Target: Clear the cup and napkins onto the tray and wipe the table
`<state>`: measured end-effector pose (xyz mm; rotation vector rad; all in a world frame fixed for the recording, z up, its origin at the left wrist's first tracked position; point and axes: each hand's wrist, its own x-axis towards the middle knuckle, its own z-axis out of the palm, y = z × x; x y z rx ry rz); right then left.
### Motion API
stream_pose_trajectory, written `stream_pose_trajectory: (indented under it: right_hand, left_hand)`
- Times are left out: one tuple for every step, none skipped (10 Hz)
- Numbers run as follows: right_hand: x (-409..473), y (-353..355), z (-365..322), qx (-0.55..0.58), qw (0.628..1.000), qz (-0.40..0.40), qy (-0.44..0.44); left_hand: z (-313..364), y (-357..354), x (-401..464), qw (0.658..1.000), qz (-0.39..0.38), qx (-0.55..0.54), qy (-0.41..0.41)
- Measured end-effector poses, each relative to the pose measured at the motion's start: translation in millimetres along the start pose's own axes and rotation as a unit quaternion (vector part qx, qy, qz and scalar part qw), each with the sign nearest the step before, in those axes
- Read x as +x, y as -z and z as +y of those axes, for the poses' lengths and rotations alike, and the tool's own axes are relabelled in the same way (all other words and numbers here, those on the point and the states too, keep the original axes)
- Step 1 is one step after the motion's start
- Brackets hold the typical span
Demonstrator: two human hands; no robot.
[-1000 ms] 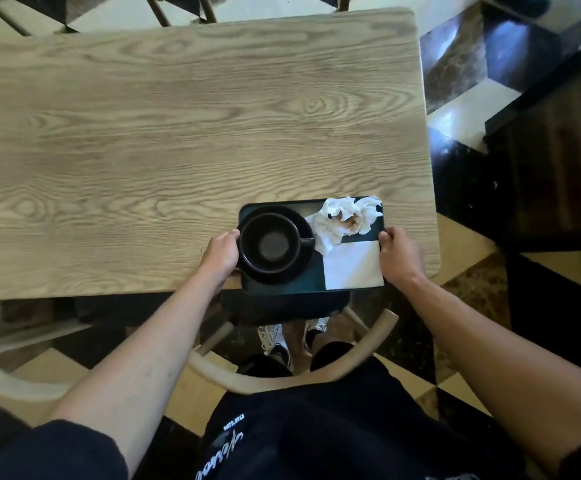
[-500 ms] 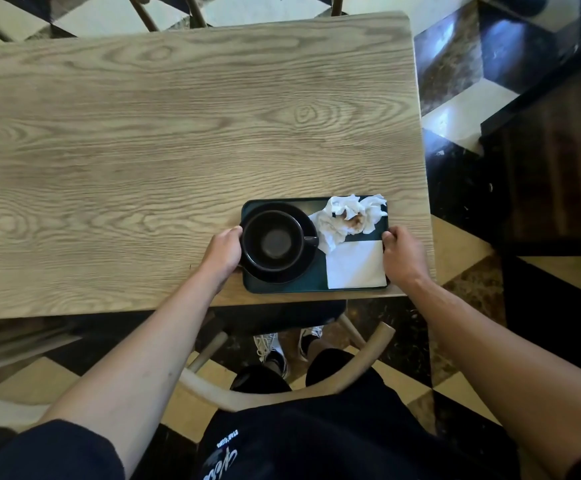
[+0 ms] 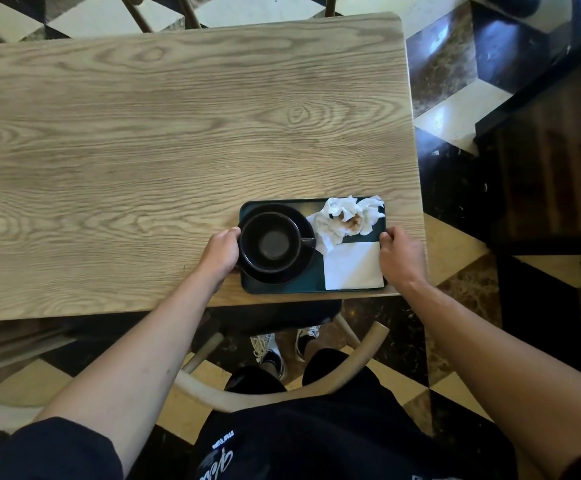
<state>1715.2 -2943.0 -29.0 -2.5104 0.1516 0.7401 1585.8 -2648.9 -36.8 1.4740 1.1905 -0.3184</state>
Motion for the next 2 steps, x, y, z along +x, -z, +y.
stream_pose_trajectory:
  right_hand:
    - [-2.8,2.7,-2.6,-0.02,1.0,0.012,0.012]
    - [-3.9,3.5,0.6,-0.019,0.999,0.026,0.03]
  left_hand:
    - [-0.7,2.4,-3.2,1.0,0.014,0.007,0.0]
    - [-6.1,7.5,-4.5,0.998,0.058,0.015,-0.003]
